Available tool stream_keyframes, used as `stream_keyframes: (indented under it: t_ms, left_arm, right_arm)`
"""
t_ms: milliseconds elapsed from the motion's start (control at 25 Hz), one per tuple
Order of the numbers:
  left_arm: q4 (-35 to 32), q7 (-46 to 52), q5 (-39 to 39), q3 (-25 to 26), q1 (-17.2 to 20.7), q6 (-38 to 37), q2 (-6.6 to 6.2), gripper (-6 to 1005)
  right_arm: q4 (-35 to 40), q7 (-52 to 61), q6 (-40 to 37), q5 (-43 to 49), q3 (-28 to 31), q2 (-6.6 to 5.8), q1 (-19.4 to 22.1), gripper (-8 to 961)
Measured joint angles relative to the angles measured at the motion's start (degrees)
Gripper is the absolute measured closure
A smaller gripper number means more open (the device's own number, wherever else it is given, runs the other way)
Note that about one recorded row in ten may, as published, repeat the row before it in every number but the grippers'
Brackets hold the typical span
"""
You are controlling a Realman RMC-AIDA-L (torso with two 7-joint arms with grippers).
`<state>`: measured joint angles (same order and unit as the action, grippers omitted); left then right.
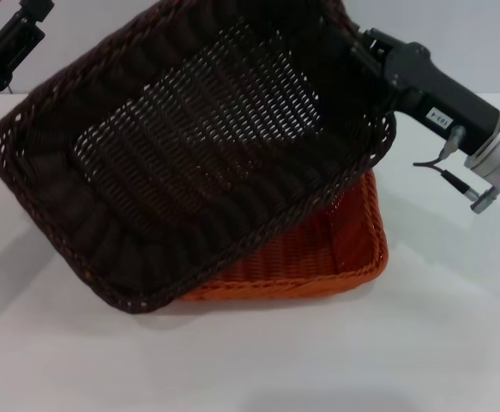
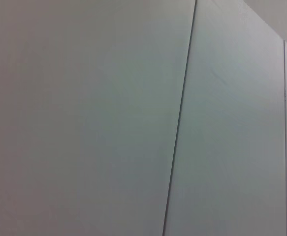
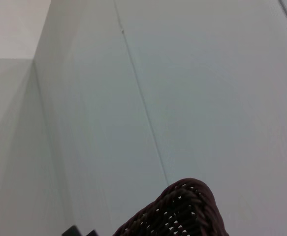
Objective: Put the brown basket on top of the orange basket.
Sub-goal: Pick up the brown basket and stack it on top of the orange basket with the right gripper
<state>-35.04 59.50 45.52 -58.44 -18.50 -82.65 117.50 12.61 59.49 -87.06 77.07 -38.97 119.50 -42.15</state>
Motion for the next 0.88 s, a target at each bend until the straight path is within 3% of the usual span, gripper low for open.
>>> stream_keyframes:
  t_ms: [880]
  left_arm:
    - [0.0, 0.1, 0.1, -0.2, -0.2, -0.1, -0.09, 172]
  right_arm:
    - [-2.7, -5.8, -3.8, -0.1, -0.6, 0.21, 4.0, 769]
